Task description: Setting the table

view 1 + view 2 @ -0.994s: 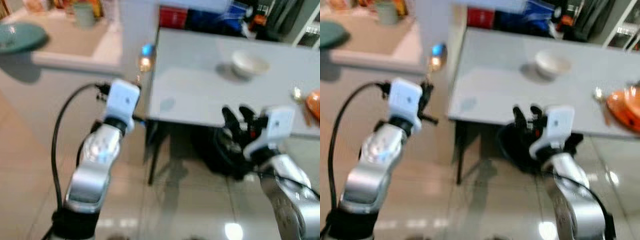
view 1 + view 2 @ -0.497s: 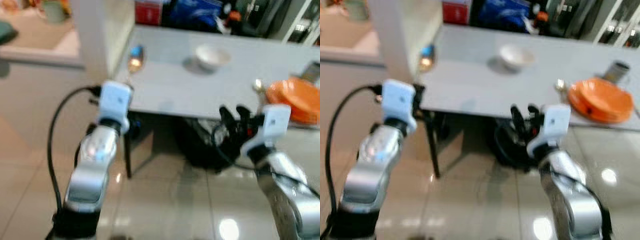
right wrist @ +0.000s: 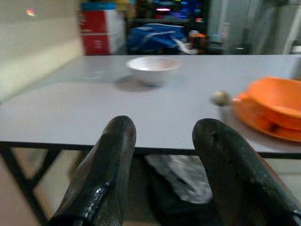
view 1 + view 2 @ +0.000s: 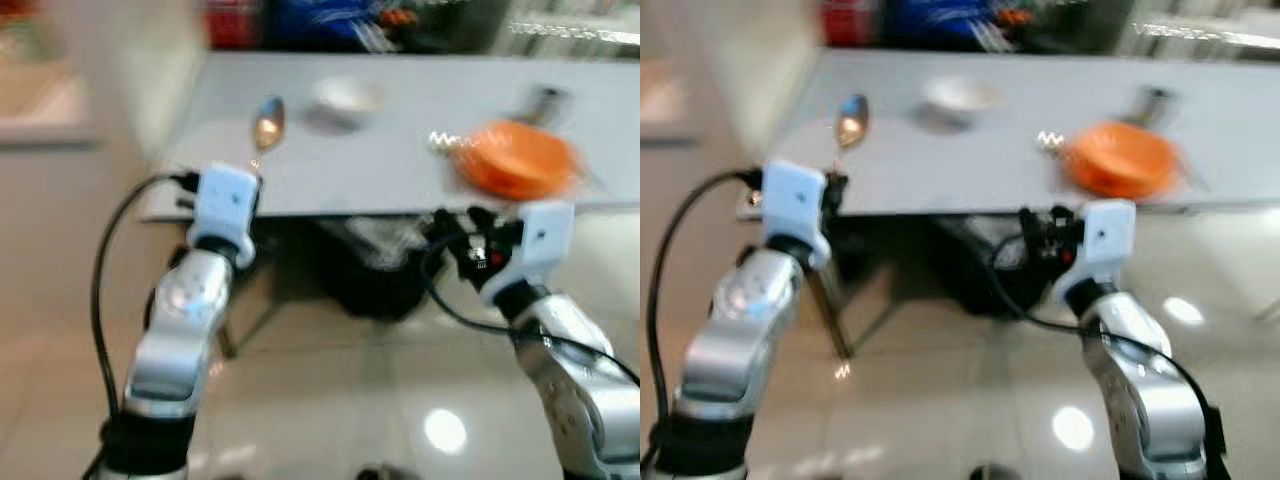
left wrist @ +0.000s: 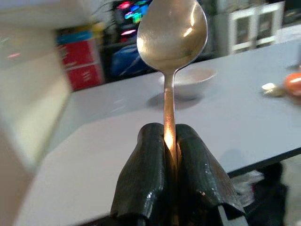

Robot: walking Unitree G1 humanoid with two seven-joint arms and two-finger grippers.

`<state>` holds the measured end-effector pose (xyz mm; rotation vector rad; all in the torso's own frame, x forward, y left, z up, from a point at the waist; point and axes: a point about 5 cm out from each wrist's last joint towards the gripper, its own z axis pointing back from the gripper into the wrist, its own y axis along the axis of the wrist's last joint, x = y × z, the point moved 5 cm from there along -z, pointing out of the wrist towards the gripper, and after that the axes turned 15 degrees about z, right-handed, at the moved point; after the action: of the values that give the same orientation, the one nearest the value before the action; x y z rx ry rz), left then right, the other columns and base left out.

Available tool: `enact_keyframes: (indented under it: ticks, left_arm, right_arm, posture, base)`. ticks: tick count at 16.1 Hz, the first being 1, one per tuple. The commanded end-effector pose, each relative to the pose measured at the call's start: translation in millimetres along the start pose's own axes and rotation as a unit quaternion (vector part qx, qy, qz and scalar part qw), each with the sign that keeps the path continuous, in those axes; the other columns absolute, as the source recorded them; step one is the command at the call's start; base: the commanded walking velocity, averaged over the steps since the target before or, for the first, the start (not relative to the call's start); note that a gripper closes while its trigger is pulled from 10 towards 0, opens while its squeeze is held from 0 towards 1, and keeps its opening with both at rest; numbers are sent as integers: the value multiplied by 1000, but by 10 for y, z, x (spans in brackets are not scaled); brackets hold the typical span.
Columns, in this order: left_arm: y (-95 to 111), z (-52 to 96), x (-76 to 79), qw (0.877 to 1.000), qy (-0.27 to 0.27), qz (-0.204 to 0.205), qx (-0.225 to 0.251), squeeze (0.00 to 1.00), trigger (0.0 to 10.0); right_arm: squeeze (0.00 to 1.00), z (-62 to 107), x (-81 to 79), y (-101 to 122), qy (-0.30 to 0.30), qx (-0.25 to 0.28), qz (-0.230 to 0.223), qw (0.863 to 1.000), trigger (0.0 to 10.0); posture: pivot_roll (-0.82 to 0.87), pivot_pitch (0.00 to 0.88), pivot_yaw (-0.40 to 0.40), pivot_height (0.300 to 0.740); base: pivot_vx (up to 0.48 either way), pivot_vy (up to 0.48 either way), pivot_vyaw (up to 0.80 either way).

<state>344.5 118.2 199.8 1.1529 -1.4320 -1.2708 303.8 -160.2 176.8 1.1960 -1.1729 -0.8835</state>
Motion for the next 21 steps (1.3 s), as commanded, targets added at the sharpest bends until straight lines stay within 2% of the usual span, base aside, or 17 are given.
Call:
enact_keyframes:
  ticks: [1,6,8,10,17,19,21]
  left_arm:
    - [19,-1,33,1000,-7,3,1,0,10000]
    - [51,-44,-47,1000,9,-4,-1,0,10000]
    - [78,-79,-24,1000,7,-4,4,0,10000]
    - [88,-76,68,1000,-7,-3,5,0,10000]
    - [88,-80,88,1000,-11,-4,4,0,10000]
    - [63,-88,67,1000,-10,-6,-1,0,10000]
    - [63,-79,34,1000,0,-7,-1,0,10000]
  right_arm:
    - [0,-38,31,15,-3,-1,3,1000,10000]
    - [0,-72,50,49,5,9,6,1000,10000]
    - [0,-93,43,69,8,13,7,1000,10000]
    - [0,-75,57,42,9,9,1,1000,10000]
    - [0,-46,63,34,9,7,-6,1000,10000]
    - [0,-29,65,49,6,9,-1,1000,10000]
    - [0,-28,-25,89,44,16,-2,999,10000]
  posture:
    - [25,68,-33,740]
    - [33,64,-40,740]
    - [29,63,-40,740]
    - [33,60,-45,740]
    - [30,68,-35,740]
    - [17,68,-33,740]
    - [21,76,-41,740]
  base:
    - [345,0,0]
    - [352,0,0]
    - [364,0,0]
    - [364,0,0]
    - [369,0,-769]
    - [369,0,0]
    - [368,0,0]
